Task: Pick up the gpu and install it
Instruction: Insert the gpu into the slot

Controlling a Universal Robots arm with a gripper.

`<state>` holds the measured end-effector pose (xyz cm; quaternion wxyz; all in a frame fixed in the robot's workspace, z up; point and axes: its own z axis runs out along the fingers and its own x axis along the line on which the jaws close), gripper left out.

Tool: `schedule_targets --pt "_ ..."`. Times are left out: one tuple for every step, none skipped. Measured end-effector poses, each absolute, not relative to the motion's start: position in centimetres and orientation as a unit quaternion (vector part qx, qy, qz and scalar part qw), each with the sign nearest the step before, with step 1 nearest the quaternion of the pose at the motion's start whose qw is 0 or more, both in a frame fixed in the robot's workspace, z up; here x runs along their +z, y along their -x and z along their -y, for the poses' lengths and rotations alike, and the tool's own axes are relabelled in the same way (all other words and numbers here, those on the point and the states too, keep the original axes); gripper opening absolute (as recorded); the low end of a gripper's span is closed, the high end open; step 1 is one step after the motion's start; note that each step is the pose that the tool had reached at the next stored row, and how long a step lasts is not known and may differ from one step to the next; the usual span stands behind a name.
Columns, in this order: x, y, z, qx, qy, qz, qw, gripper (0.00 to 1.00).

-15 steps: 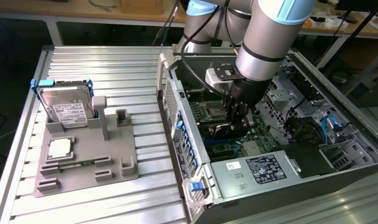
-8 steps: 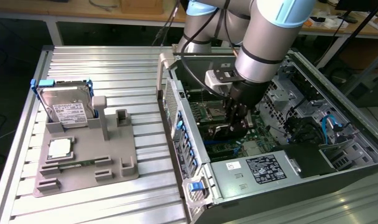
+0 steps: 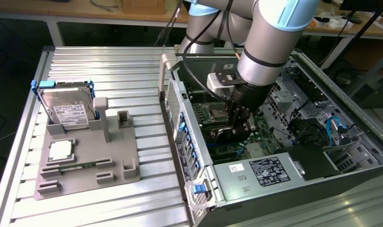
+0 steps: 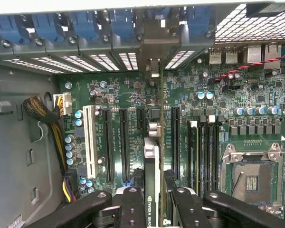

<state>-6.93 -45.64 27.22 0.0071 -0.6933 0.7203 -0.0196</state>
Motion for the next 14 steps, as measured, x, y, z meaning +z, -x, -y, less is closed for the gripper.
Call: schedule_targets --pt "27.21 6.93 45.64 -0.019 0.693 -0.72 0.007 0.27" --pt "27.21 6.94 45.62 -0.019 0.693 -0.72 0.007 0.27" --pt "27.2 6.94 45.57 -0.019 0.693 -0.72 0.008 0.27" --pt "27.2 6.94 45.54 -0.019 0.693 -0.72 0.008 0.27" --pt "27.18 6.94 45.49 -0.019 0.693 -0.72 0.008 0.27" --pt "27.16 6.94 45.45 -0.019 0.693 -0.72 0.008 0.27" --pt "27.13 6.95 45.43 -0.019 0.693 -0.72 0.008 0.27" --pt "27.09 6.96 45.42 -0.019 0.693 -0.72 0.008 0.27" --pt "27.07 7.01 45.42 -0.019 0.693 -0.72 0.008 0.27" --pt "27.04 7.08 45.42 -0.019 0.693 -0.72 0.008 0.27" --pt "26.99 7.21 45.41 -0.019 0.693 -0.72 0.008 0.27" --pt "26.97 7.3 45.41 -0.019 0.693 -0.72 0.008 0.27" --pt "26.95 7.39 45.41 -0.019 0.693 -0.72 0.008 0.27" --pt "26.93 7.46 45.4 -0.019 0.693 -0.72 0.008 0.27"
